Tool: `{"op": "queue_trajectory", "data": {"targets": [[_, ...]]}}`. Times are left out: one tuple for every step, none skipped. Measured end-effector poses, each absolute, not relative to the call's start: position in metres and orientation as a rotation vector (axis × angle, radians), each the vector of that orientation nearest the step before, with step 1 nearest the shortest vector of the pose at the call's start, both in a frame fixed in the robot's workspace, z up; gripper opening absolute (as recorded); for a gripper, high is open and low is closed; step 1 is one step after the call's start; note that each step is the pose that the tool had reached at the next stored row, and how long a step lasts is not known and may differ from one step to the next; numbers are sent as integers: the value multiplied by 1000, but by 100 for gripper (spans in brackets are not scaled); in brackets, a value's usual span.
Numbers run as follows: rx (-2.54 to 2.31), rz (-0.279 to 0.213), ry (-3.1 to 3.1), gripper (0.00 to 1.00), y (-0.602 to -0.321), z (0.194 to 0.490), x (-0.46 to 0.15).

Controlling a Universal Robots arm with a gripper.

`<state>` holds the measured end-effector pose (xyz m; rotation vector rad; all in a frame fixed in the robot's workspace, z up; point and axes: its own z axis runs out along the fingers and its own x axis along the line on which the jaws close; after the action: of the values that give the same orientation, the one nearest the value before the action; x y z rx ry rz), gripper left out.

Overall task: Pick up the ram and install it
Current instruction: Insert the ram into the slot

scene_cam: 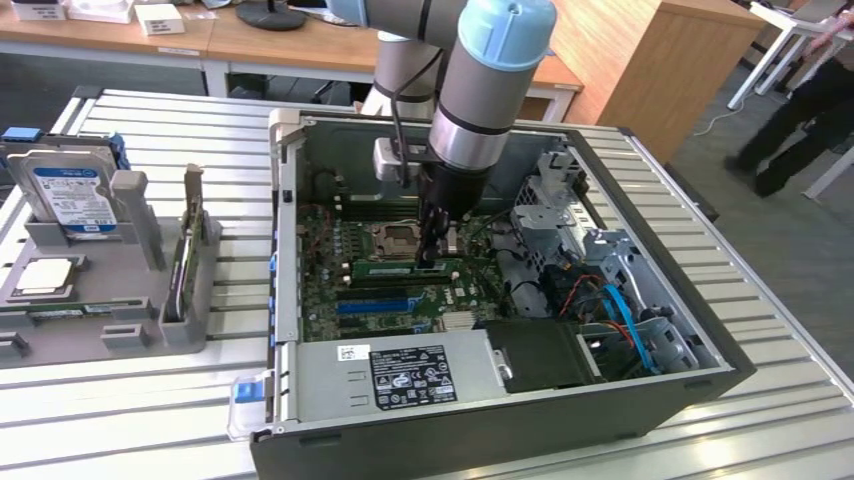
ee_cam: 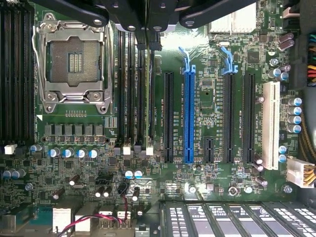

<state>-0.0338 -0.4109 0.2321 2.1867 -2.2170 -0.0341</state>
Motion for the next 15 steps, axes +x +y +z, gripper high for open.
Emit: {"op": "queue_trajectory", "data": {"targets": [[2188,-34,-2216,12,-411,232,-34],[2189,-34,-2214,12,-411,232,-34],[2191,-34,-2213,12,-411,232,-34],[2192,-34,-2212,12,-411,232,-34],[2193,-34,-2210,12,-411,232,-34],[2195,-34,-2209,12,-411,232,-34],[2196,-34,-2208,12,-411,232,-34],[2197,-34,-2207,12,-411,232,-34],[2199,-34,-2205,12,-411,232,-34],[2201,-34,-2203,12,-411,232,-34],[2202,-34,-2202,12,-411,232,-34],[2202,-34,-2202,12,-411,232,-34],[2202,-34,-2202,12,-411,232,-34],[2202,-34,-2202,12,-411,232,-34],[2202,-34,-2202,12,-411,232,-34]]}}
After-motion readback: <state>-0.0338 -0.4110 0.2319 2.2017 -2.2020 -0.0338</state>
